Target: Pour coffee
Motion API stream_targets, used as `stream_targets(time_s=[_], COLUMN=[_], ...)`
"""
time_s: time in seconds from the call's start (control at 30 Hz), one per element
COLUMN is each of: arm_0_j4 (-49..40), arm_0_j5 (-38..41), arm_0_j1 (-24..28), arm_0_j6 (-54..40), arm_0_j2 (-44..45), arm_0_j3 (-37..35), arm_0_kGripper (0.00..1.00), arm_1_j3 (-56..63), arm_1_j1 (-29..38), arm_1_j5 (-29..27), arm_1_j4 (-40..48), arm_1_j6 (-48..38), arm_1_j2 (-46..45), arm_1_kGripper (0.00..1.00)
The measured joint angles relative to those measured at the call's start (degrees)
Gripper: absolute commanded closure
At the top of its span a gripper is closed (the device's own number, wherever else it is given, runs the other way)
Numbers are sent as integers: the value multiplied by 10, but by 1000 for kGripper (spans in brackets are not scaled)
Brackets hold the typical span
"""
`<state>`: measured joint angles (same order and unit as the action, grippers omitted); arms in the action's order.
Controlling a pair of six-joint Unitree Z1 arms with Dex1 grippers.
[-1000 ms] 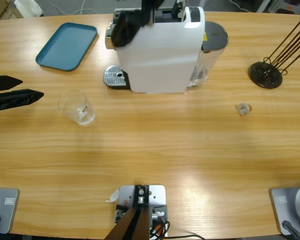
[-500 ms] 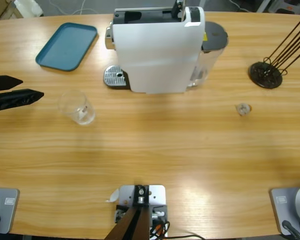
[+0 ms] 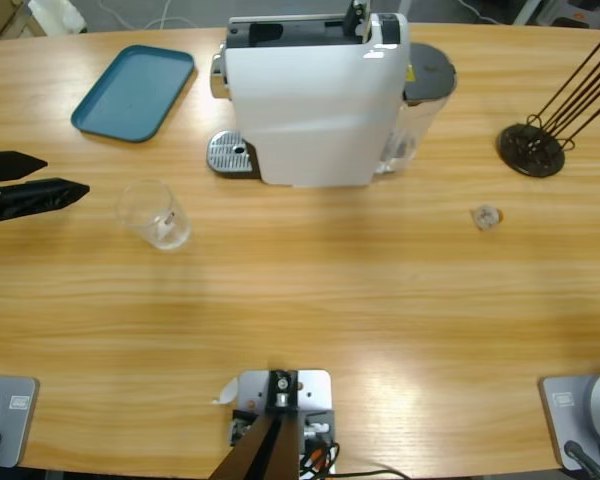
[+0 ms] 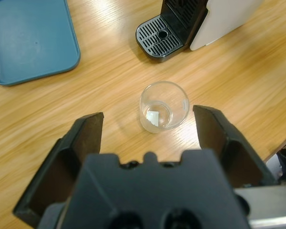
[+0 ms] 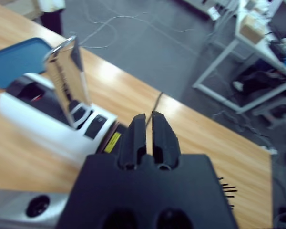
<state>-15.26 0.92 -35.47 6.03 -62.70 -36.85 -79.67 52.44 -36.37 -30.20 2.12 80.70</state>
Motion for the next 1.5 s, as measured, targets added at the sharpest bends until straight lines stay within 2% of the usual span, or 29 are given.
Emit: stream_targets(time_s=[0.17,0.3,0.6,0.93,1.3,1.5], arm_0_j4=[1,3,5,5,5,6], arm_0_j5=[0,0,0,0,0,0], arm_0_j1=[0,0,0,0,0,0], arm_0_j6=[-1,-1,-1,-1,-1,-2], arm_0_j2=[0,-3,-10,-13,-13,-14], arm_0_j3=[0,0,0,0,0,0], arm_0_kGripper=[188,188,188,188,188,188], arm_1_j3=[1,0,-19,-41,-47,-91], arm_1_j1=[78,123,131,131,127,126], arm_1_j5=[-161,-215,-226,-250,-250,-235], arm_1_j4=[79,95,99,149,168,170], arm_1_j6=[45,61,93,152,166,177], arm_1_j2=[90,138,160,190,212,247], arm_1_kGripper=[1000,1000,1000,1000,1000,1000])
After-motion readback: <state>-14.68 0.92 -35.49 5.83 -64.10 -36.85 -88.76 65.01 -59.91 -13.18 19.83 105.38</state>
